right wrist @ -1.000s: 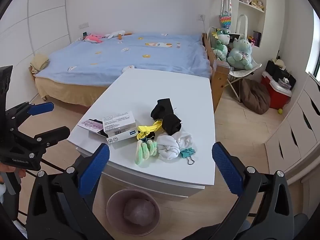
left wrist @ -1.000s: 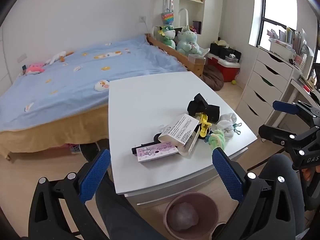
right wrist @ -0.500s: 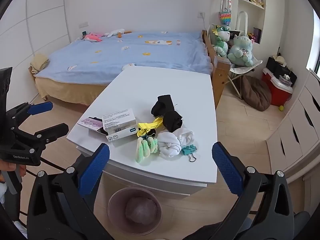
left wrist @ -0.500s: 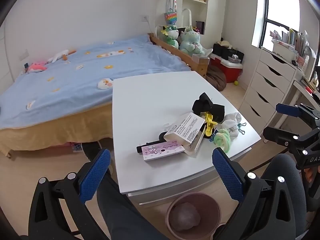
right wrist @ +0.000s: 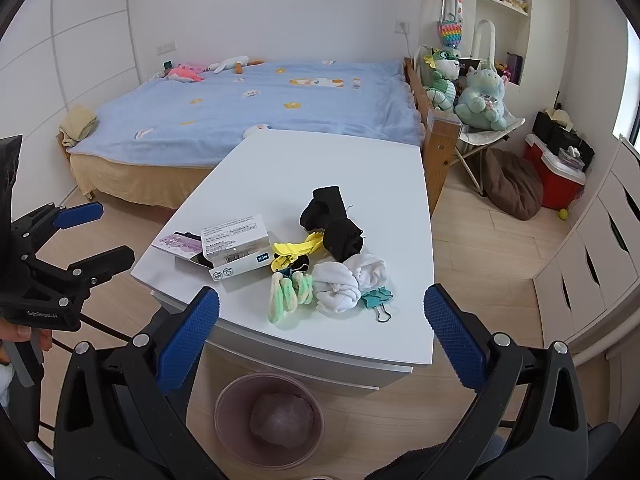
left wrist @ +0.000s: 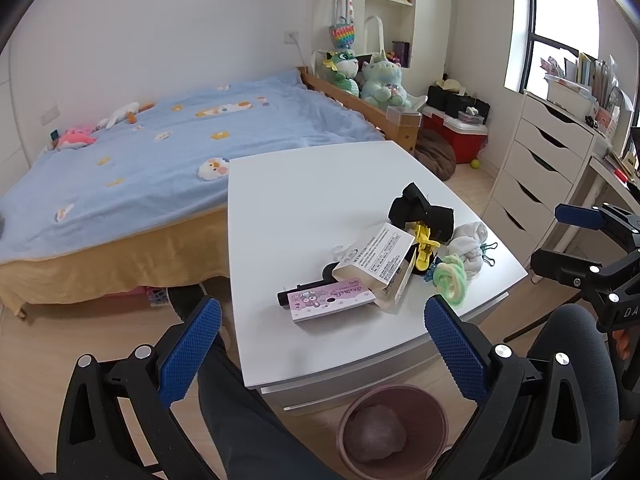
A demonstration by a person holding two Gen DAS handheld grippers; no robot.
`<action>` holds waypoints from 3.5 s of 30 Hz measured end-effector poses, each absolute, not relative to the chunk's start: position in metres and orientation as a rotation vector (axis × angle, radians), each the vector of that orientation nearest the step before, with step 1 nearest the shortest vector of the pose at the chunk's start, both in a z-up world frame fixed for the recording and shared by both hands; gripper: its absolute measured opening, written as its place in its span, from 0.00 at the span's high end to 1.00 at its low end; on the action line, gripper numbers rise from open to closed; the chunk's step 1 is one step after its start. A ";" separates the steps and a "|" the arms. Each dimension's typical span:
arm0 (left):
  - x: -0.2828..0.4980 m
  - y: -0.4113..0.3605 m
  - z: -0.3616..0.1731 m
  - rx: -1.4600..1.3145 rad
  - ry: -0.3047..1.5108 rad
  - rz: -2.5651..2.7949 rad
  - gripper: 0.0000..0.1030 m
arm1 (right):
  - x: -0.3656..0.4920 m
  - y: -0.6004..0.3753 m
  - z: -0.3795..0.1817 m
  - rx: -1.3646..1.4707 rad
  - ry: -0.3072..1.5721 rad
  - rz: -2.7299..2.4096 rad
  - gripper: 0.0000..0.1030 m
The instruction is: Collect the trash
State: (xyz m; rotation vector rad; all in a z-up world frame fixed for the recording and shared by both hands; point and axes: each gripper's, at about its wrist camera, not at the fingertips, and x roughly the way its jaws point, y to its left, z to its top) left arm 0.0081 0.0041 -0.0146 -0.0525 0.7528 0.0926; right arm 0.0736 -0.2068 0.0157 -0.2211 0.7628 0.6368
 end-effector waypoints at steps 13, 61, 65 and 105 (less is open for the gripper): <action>0.006 0.005 -0.018 -0.033 0.751 0.084 0.05 | 0.077 -0.207 0.012 -0.218 0.781 0.639 0.03; 0.050 0.017 -0.058 -0.138 0.909 0.117 0.05 | 0.083 -0.210 -0.001 -0.220 0.820 0.631 0.03; 0.053 0.016 -0.060 -0.139 0.916 0.120 0.05 | 0.084 -0.212 -0.003 -0.217 0.825 0.630 0.03; 0.047 0.025 -0.041 -0.134 0.871 0.093 0.37 | 0.086 -0.164 -0.001 -0.282 0.821 0.723 0.03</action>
